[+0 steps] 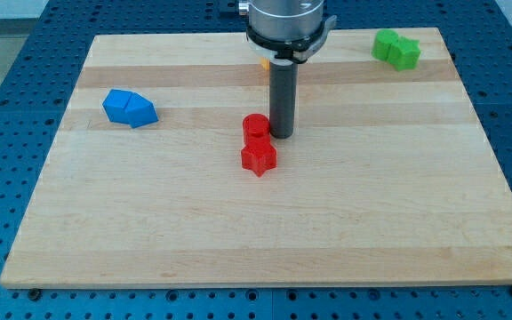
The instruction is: Move the arm to the left of the blue cube
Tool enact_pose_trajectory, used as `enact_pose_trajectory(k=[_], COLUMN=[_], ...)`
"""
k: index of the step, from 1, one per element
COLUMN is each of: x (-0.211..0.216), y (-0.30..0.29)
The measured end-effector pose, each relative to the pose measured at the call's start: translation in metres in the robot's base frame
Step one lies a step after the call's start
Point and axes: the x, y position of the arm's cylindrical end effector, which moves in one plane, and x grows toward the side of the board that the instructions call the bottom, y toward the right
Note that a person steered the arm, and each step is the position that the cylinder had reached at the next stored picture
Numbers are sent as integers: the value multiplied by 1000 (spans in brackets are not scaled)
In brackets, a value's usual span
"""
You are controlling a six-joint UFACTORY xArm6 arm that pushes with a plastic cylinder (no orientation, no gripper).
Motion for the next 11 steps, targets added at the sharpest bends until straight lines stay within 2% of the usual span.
enact_pose_trajectory(k=[1,2,3,4,5,6,9,11], x=[0,-45,-55,-40,-67,-70,-129,-52], y=[7,11,-20,-67,-99,-153,-305,-317])
